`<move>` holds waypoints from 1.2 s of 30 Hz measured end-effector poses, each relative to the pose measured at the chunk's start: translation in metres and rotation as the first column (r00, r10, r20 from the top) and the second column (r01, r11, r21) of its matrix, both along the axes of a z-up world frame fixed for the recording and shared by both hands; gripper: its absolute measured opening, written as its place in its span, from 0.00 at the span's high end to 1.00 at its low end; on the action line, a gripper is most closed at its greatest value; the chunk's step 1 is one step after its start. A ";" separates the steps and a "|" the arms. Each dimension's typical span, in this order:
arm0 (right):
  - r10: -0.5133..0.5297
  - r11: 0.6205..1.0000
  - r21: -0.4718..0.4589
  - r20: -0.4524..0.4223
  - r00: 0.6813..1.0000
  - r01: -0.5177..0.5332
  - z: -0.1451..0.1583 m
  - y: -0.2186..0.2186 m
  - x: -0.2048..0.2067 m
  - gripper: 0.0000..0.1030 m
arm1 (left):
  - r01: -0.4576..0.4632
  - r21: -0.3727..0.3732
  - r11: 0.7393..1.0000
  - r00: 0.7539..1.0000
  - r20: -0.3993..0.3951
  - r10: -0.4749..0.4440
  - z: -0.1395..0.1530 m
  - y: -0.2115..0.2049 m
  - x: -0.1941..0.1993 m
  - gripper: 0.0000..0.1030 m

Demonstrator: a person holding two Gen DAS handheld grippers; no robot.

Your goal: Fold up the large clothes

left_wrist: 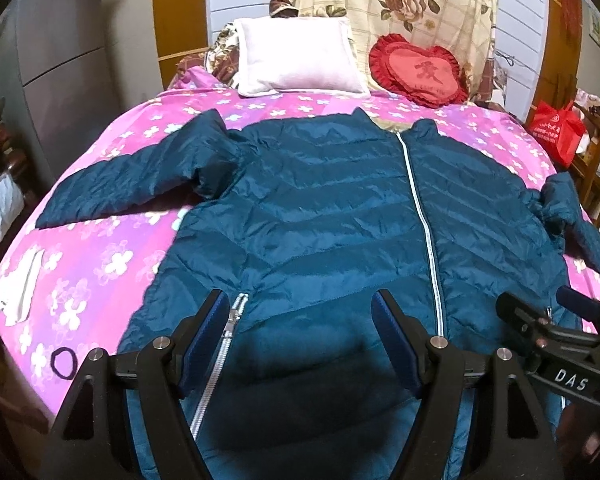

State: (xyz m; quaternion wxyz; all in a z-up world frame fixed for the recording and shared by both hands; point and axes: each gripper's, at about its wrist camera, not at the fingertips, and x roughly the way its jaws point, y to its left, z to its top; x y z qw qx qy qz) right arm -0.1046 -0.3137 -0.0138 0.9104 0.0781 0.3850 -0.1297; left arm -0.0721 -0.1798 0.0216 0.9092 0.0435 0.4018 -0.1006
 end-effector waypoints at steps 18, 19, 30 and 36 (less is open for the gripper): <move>-0.035 0.999 0.007 -0.023 0.999 0.035 -0.003 0.001 0.026 0.00 | -0.013 -0.040 0.999 1.000 0.014 0.013 -0.025 -0.005 0.039 0.54; -0.042 0.999 0.001 -0.026 0.999 0.042 -0.003 0.001 0.028 0.00 | -0.014 -0.031 0.999 1.000 0.012 0.014 -0.029 -0.005 0.042 0.54; -0.099 0.995 0.015 -0.036 0.994 0.100 -0.010 -0.012 0.040 0.00 | -0.006 -0.064 0.998 1.000 -0.016 0.005 -0.037 0.000 0.059 0.54; -0.079 0.997 0.021 -0.036 0.996 0.080 -0.012 -0.016 0.045 0.00 | 0.016 -0.027 0.999 1.000 -0.013 -0.016 -0.041 -0.011 0.057 0.54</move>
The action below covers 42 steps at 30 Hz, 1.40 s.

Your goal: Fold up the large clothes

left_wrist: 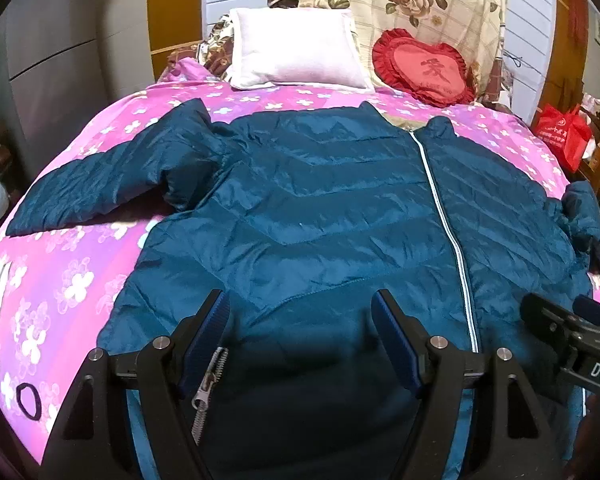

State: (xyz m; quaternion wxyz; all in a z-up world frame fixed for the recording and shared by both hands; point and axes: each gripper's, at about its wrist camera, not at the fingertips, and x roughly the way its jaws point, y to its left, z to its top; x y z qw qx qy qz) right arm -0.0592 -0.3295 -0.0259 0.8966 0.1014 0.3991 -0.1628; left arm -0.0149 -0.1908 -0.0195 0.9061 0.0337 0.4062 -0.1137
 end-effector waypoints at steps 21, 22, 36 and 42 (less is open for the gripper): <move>0.088 0.996 0.012 0.003 0.996 -0.088 -0.014 0.012 0.023 0.00 | -0.059 0.014 0.998 0.998 0.007 0.059 -0.001 0.006 0.010 0.54; 0.086 0.996 0.012 0.003 0.996 -0.086 -0.015 0.012 0.023 0.00 | -0.061 0.019 0.998 0.998 0.007 0.061 -0.002 0.006 0.010 0.54; 0.032 0.999 0.005 0.010 0.999 -0.032 -0.015 0.007 0.020 0.00 | -0.032 -0.007 0.999 0.999 -0.002 0.032 -0.004 0.008 0.010 0.54; 0.048 0.999 0.013 0.011 0.999 -0.048 -0.018 0.013 0.024 0.00 | -0.041 -0.018 0.999 0.999 -0.027 0.040 -0.006 0.015 0.015 0.54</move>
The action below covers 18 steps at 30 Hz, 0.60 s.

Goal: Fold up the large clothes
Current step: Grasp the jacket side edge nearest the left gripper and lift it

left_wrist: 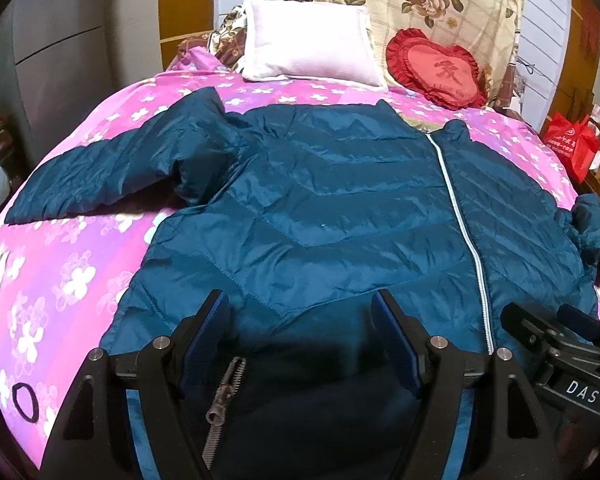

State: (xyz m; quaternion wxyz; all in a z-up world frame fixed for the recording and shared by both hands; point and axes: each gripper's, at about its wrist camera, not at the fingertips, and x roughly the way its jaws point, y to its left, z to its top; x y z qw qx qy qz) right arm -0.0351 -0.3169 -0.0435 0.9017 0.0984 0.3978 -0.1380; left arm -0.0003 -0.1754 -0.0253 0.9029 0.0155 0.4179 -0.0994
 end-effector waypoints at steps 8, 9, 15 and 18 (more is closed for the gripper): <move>0.046 0.999 -0.001 0.011 0.999 -0.046 0.007 0.006 0.005 0.00 | -0.122 -0.075 0.990 0.993 -0.002 0.122 0.026 0.053 0.015 0.54; 0.052 0.999 -0.008 0.011 0.999 -0.052 0.008 0.007 0.005 0.00 | -0.144 -0.095 0.985 0.990 -0.006 0.144 0.031 0.065 0.019 0.54; 0.084 0.996 0.010 0.021 0.996 -0.084 0.011 0.010 0.012 0.00 | -0.284 -0.073 0.956 0.959 -0.013 0.284 0.051 0.152 0.061 0.54; 0.104 0.994 0.024 0.016 0.994 -0.105 0.009 0.014 0.016 0.00 | -0.379 -0.044 0.924 0.925 -0.051 0.377 0.045 0.207 0.092 0.54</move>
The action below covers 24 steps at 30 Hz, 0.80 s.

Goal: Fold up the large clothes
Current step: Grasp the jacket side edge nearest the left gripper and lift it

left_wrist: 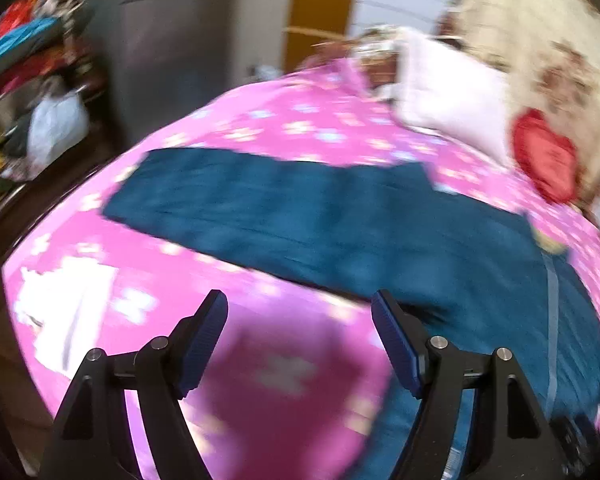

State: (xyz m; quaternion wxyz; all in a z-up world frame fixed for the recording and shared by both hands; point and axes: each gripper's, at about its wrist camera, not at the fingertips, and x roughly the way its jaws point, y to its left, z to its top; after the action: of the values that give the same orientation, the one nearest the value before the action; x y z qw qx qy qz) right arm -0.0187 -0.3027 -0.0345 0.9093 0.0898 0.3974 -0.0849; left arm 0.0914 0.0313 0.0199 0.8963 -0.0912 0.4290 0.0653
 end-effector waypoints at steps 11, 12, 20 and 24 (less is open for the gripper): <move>0.018 1.000 0.005 -0.011 1.000 -0.018 -0.008 0.008 0.010 0.00 | -0.376 0.022 0.926 0.925 -0.041 0.377 -0.043 0.163 0.070 0.54; 0.011 1.000 0.015 -0.008 1.000 -0.011 -0.008 0.006 0.010 0.00 | -0.396 0.035 0.918 0.917 -0.041 0.397 -0.047 0.170 0.076 0.54; 0.004 1.000 -0.003 -0.048 0.999 -0.004 -0.016 0.004 0.021 0.00 | -0.412 0.071 0.908 0.902 -0.108 0.418 -0.084 0.183 0.108 0.54; -0.003 1.000 0.008 -0.050 0.999 0.003 -0.016 0.002 0.022 0.00 | -0.397 0.041 0.917 0.914 -0.079 0.399 -0.081 0.181 0.113 0.78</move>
State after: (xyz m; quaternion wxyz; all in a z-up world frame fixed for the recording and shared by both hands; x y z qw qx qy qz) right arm 0.0034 -0.3002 -0.0505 0.8985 0.0920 0.4204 -0.0868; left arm 0.2046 0.2118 -0.0608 0.8462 -0.1629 0.4386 0.2551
